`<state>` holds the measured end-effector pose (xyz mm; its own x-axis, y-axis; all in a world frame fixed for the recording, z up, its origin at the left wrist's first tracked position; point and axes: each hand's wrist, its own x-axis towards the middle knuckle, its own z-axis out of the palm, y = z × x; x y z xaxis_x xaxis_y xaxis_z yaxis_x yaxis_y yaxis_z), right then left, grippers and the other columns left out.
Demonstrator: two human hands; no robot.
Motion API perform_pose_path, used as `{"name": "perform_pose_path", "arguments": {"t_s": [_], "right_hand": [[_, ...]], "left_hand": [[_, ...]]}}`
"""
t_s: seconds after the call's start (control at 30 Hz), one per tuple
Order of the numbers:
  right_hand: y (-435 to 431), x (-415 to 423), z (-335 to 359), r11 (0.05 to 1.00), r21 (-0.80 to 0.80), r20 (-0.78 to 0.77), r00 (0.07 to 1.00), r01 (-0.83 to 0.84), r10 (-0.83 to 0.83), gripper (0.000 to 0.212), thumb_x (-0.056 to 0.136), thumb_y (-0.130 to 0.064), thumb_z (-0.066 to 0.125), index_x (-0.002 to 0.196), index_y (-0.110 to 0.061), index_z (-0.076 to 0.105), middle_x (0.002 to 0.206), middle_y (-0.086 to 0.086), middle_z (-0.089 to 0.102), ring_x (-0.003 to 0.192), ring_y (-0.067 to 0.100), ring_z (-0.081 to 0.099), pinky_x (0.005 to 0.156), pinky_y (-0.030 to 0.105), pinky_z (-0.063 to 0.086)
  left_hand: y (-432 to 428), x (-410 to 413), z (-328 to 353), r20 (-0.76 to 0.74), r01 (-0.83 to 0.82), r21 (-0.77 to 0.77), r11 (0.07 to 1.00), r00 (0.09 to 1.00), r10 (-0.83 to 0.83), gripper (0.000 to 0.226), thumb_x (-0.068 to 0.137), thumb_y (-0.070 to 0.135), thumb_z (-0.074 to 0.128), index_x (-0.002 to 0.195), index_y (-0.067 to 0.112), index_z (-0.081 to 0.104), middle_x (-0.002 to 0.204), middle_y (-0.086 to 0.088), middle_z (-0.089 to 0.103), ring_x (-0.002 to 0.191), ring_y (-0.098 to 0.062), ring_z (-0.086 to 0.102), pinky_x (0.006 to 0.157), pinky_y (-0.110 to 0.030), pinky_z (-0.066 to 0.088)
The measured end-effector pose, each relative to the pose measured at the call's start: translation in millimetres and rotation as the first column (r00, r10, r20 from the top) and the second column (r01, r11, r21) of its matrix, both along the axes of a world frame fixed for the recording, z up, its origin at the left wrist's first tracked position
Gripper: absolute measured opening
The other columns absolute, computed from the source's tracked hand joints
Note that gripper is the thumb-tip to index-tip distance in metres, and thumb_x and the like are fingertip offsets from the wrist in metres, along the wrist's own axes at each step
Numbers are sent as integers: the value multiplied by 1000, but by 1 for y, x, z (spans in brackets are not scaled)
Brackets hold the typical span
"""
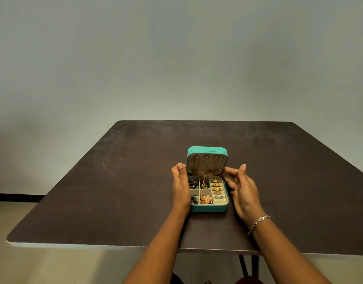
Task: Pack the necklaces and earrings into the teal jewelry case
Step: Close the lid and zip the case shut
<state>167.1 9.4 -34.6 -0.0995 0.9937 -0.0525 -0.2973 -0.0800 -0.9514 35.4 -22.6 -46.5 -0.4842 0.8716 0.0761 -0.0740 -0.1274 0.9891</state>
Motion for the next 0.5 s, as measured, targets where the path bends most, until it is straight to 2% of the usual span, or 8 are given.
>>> {"name": "perform_pose_path", "arguments": {"t_s": [0.17,0.5], "right_hand": [[0,-1,0,1000,27,-8,1000,-13,13,43,97,-38,29,97,-10,62,99,1,66,99,11,60,76,23,41],[-2,2,-2,999,51,19,1000,-7,6,42,97,-36,29,95,-11,62,98,0,66,93,6,60,72,20,39]], "left_hand": [[0,0,1,-7,6,10,1000,1000,-6,63,62,83,24,95,33,44,110,-10,61,106,-24,59,95,-52,45],[1,-2,-3,26,8,24,1000,1000,-8,61,63,83,25,90,33,47,111,-12,62,108,-24,58,97,-54,44]]}}
